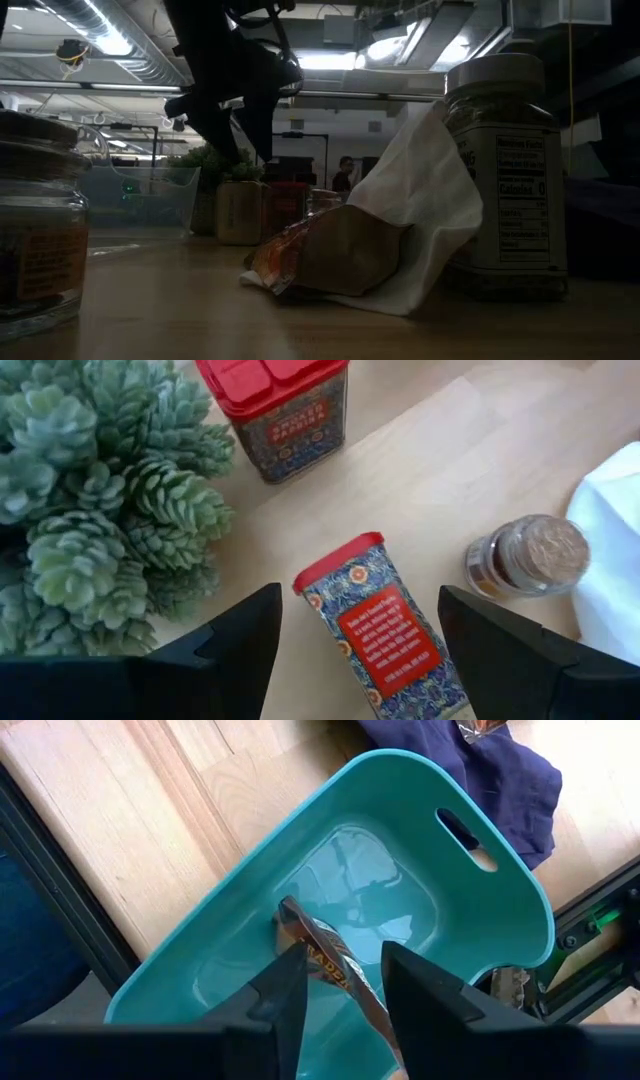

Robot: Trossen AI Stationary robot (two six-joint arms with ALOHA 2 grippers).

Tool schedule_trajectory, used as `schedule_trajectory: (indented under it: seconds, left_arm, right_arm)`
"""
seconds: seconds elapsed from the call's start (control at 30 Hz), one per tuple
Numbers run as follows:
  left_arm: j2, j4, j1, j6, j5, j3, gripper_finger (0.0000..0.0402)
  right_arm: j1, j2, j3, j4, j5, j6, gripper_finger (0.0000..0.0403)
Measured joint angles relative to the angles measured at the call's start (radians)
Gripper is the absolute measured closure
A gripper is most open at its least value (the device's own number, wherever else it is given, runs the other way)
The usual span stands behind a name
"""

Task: Sort spices by type
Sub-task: Put the bottom red seasoning can into the bottom transparent bin

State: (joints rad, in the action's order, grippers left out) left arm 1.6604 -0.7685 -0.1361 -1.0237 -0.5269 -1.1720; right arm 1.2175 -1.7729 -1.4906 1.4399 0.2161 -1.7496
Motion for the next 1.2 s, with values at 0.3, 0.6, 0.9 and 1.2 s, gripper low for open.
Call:
schedule_trajectory:
  seconds: [0.3, 0.6, 0.9, 1.2]
  left_arm:
    - [0.026, 0.011, -0.001, -0.077, 0.024, 0.0, 0.0149]
    - [0.087, 0.026, 0.0, -0.113, 0.058, 0.0, 0.0149]
    - [0.123, 0.04, 0.0, -0.068, 0.076, 0.0, 0.0149]
    - [0.146, 0.077, 0.0, 0.027, 0.076, 0.0, 0.0159]
  right_arm:
    - [0.0, 0.0, 0.0, -0.001, 0.0, 0.001, 0.0271]
    - [0.0, 0.001, 0.0, -0.001, 0.0, 0.056, 0.0271]
    - [0.0, 0.001, 0.0, 0.0, 0.0, 0.058, 0.0271]
    - [0.0, 0.003, 0.0, 0.012, 0.034, 0.085, 0.0271]
